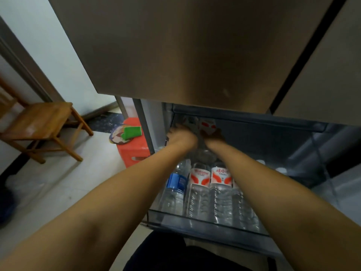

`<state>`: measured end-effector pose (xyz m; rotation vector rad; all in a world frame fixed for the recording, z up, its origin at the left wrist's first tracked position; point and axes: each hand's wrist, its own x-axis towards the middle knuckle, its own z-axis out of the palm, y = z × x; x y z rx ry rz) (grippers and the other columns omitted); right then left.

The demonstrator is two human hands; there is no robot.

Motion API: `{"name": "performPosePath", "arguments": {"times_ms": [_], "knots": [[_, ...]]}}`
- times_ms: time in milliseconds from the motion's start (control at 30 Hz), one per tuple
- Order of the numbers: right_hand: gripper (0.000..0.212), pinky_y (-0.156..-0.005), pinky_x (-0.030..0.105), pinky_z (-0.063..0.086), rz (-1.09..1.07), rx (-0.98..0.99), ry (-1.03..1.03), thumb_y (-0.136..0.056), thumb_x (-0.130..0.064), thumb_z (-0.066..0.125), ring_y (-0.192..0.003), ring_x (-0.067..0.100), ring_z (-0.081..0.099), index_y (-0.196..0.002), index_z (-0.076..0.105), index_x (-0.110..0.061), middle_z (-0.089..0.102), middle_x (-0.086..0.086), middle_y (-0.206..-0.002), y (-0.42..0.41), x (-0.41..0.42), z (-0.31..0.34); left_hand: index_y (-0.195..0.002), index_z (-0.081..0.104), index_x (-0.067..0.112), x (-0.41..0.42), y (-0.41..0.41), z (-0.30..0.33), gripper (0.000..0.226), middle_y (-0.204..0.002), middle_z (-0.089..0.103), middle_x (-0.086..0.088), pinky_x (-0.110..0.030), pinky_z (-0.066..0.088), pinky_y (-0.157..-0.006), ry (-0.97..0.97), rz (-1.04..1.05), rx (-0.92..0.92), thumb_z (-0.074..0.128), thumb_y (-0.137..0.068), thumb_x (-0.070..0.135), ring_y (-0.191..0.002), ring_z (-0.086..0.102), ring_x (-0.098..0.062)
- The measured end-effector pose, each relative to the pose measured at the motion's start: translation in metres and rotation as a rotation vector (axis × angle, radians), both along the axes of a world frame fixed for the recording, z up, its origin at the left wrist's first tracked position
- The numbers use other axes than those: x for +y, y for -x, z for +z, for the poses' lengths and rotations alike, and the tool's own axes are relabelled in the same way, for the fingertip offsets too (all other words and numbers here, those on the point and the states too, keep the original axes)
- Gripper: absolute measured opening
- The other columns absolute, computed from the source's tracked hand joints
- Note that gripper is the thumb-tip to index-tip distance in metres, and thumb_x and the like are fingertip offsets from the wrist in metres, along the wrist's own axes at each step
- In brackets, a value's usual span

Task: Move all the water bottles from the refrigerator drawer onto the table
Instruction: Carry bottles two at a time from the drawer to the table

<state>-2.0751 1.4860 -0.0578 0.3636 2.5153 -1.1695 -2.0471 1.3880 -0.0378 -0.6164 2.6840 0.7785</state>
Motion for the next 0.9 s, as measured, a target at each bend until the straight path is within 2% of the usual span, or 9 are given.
{"name": "performPosePath", "arguments": {"times_ms": [100,167,300,400,500,633,767,833,900], "knots": [[0.062,-0.093,0.029,0.041,-0.019,-0.028,0.020,-0.094,-0.048,0.050,-0.127,0.031,0.050,-0.144,0.040,-0.012,0.046,0.015,-0.144,0.006,0.008,-0.005,-0.130,0.050,0.002,-0.008,0.010,-0.014,0.043,-0.135,0.050,-0.019,-0.045,0.037,-0.109,-0.089,-0.066,-0.046,0.043,-0.098,0.029,-0.125,0.048,-0.035],[0.056,-0.088,0.029,0.042,0.035,-0.026,0.018,-0.093,-0.046,0.053,-0.120,0.031,0.055,-0.138,0.047,-0.014,0.052,0.015,-0.138,0.005,0.012,-0.003,-0.131,0.050,0.010,-0.005,0.015,-0.034,0.046,-0.132,0.053,-0.018,-0.046,0.041,-0.106,-0.181,-0.060,-0.025,0.049,-0.093,0.036,-0.121,0.052,-0.033],[0.046,-0.093,0.033,0.046,0.083,0.013,0.028,-0.092,-0.037,0.056,-0.116,0.030,0.058,-0.132,0.055,-0.013,0.057,0.012,-0.132,0.001,0.015,-0.004,-0.125,0.053,0.017,0.002,0.024,-0.050,0.052,-0.123,0.060,-0.011,-0.046,0.044,-0.103,-0.411,0.027,0.081,0.069,-0.080,0.037,-0.112,0.058,-0.028],[0.038,-0.091,0.033,0.049,0.074,0.005,0.027,-0.092,-0.034,0.057,-0.109,0.029,0.061,-0.123,0.060,-0.012,0.062,0.015,-0.124,-0.004,0.016,-0.003,-0.123,0.054,0.016,0.001,0.020,-0.047,0.055,-0.122,0.061,-0.009,-0.046,0.047,-0.100,-0.395,0.088,0.060,0.069,-0.076,0.042,-0.107,0.060,-0.027],[0.037,-0.090,0.030,0.048,0.103,0.023,0.014,-0.092,-0.032,0.059,-0.110,0.028,0.062,-0.123,0.061,-0.011,0.063,0.014,-0.123,-0.017,0.023,0.002,-0.119,0.052,0.024,0.005,0.008,-0.043,0.067,-0.118,0.063,-0.011,-0.043,0.051,-0.092,-0.271,0.098,-0.019,0.058,-0.066,0.065,-0.099,0.062,-0.028],[0.040,-0.082,0.023,0.042,0.127,0.013,-0.049,-0.090,-0.033,0.062,-0.114,0.027,0.060,-0.123,0.062,-0.010,0.063,0.012,-0.125,-0.041,0.042,0.008,-0.144,0.028,0.019,0.015,-0.030,-0.008,0.083,-0.138,0.045,-0.017,-0.040,0.039,-0.104,-0.145,0.080,-0.088,0.064,-0.077,0.054,-0.127,0.045,-0.036],[0.039,-0.078,0.025,0.046,0.080,0.017,-0.080,-0.084,-0.035,0.065,-0.106,0.027,0.063,-0.115,0.065,-0.011,0.067,0.012,-0.117,-0.068,0.055,0.011,-0.152,0.002,0.021,0.024,-0.056,-0.004,0.101,-0.146,0.031,-0.020,-0.041,0.032,-0.109,-0.041,-0.030,-0.075,0.066,-0.081,0.051,-0.136,0.030,-0.036],[0.057,-0.082,0.026,0.047,0.050,-0.007,-0.096,-0.079,-0.040,0.068,-0.109,0.028,0.062,-0.126,0.057,-0.010,0.063,0.012,-0.123,-0.081,0.059,0.014,-0.152,-0.007,0.022,0.025,-0.071,-0.003,0.106,-0.150,0.024,-0.021,-0.044,0.028,-0.111,0.035,-0.100,-0.074,0.067,-0.081,0.049,-0.140,0.021,-0.036],[0.083,-0.093,0.032,0.048,0.053,-0.067,-0.136,-0.075,-0.045,0.070,-0.118,0.031,0.055,-0.142,0.036,-0.009,0.051,0.013,-0.135,-0.094,0.062,0.016,-0.152,-0.012,0.022,0.026,-0.086,-0.002,0.111,-0.153,0.015,-0.023,-0.045,0.025,-0.114,0.104,-0.159,-0.084,0.069,-0.080,0.048,-0.142,0.015,-0.037]]}}
